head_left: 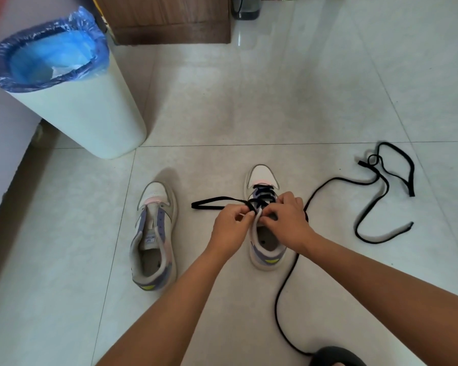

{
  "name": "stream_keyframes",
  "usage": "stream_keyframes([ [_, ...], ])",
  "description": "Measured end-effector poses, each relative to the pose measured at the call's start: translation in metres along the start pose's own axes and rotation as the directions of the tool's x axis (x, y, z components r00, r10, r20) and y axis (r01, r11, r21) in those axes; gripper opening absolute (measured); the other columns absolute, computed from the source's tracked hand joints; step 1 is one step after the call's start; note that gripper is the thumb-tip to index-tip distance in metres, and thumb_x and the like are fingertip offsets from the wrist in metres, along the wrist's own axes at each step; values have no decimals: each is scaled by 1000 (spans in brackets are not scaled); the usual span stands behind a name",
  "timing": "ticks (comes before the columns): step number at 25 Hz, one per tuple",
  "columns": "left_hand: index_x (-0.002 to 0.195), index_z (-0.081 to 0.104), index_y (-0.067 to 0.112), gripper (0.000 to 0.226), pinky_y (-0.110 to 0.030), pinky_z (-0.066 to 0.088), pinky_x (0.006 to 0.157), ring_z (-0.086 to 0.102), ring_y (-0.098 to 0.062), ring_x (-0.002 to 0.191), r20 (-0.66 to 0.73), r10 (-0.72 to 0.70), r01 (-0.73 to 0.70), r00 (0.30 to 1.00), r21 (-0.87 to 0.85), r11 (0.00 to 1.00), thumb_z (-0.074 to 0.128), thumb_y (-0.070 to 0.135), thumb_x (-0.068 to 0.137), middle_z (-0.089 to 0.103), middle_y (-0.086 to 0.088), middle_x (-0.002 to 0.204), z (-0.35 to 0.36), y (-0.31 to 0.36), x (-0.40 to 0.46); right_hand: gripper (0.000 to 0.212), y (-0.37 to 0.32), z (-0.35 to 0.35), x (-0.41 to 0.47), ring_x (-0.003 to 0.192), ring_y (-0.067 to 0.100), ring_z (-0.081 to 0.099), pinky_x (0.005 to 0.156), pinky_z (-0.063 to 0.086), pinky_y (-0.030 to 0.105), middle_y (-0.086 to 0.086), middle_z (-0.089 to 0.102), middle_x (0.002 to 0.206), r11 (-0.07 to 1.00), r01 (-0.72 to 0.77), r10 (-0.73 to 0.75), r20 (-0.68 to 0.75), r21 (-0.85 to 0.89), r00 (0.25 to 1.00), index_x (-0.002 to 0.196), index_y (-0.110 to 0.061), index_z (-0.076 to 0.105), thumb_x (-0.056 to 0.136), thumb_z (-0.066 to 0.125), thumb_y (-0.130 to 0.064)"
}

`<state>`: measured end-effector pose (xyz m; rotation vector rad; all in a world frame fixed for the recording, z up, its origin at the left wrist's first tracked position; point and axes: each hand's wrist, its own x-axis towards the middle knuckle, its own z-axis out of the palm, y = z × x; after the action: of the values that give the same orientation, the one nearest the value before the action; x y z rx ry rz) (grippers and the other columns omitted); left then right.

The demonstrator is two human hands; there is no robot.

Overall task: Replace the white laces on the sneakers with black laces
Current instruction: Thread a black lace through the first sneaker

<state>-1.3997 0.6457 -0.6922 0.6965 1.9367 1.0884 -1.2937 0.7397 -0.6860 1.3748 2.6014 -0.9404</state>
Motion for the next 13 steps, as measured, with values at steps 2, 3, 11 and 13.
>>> stream_keyframes([
  [2,119,54,18,31,-22,47,77,56,-11,91,74,38,-52,997,186,981,57,29,90,49,1,112,6,-7,-11,17,0,1,0,96,14,24,91,32,27,-4,29,101,1000,15,-15,9,-18,1000,100,-17,65,91,57,-28],
  [3,125,47,18,37,-27,48,76,56,-16,93,115,25,-62,993,331,941,54,31,91,45,-1,114,12,-10,-16,16,0,1,-1,96,14,24,91,33,28,-3,29,102,999,28,-27,12,-29,1000,100,-16,64,93,54,-27],
  [11,116,48,7,31,-33,40,76,57,-30,99,-10,-170,144,985,590,794,32,27,98,52,-11,116,33,-3,-16,34,40,-11,-35,67,23,45,54,33,28,6,50,79,846,432,-476,-76,-314,876,85,-14,62,63,75,7],
  [13,115,50,7,31,-32,39,75,56,-29,99,-5,-191,159,982,572,804,32,25,97,53,-11,116,31,-3,-12,56,68,-22,-60,67,18,42,53,28,24,0,48,77,756,496,-545,9,-428,839,89,-20,58,47,64,18],
])
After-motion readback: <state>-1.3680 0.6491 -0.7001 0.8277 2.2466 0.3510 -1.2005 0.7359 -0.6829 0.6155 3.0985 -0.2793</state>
